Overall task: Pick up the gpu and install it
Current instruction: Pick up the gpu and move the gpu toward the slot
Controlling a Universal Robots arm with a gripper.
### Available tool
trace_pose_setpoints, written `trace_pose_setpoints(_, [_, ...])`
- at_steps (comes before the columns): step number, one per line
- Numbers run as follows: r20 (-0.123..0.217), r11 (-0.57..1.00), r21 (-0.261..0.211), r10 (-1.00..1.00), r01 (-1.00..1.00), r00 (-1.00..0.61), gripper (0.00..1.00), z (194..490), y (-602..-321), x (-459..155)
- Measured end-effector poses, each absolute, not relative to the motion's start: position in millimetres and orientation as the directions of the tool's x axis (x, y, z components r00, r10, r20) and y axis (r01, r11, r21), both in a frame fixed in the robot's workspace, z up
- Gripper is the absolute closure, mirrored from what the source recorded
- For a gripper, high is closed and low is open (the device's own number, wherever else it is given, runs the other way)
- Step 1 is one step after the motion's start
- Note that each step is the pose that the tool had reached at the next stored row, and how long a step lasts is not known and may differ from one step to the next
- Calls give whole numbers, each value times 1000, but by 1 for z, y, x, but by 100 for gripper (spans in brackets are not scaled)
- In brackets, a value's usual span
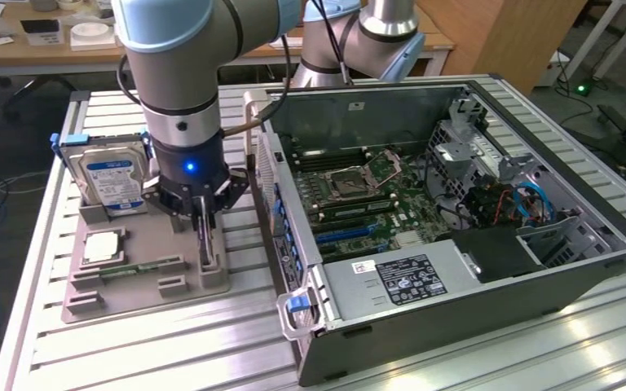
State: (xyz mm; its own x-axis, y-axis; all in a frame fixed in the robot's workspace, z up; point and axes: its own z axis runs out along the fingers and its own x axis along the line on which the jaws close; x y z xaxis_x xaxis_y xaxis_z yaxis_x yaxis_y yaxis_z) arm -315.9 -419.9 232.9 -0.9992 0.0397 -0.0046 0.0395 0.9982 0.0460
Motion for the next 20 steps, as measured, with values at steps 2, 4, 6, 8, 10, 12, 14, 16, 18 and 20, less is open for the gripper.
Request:
trace_pose_setpoints(2, [-5, 998, 46, 40, 39, -999, 72, 234, -420, -316])
trace_pose_setpoints(4, [-5, 998, 46, 40, 39, -999, 72, 235, -420, -316])
trace_pose_setpoints(6, [-5, 998, 46, 40, 39, -999, 72, 235, -421, -316])
trace_pose_setpoints(8, [-5, 998, 46, 40, 39, -999, 72, 236, -421, -316])
trace_pose_setpoints(10, [-5, 998, 46, 40, 39, -999, 72, 236, -421, -316])
trace_pose_setpoints(12, [-5, 998, 46, 40, 39, -999, 72, 237, -421, -316])
trace_pose_setpoints(14, [-5, 998, 46, 40, 39, -999, 72, 237, -421, -316])
trace_pose_setpoints(16, [-5, 998, 46, 40, 39, -999, 72, 238, -421, -316])
trace_pose_setpoints(18, [-5, 998, 46, 40, 39, -999, 72, 238, -421, -316])
trace_pose_setpoints(20, [-5, 998, 46, 40, 39, -999, 72, 239, -421, -316])
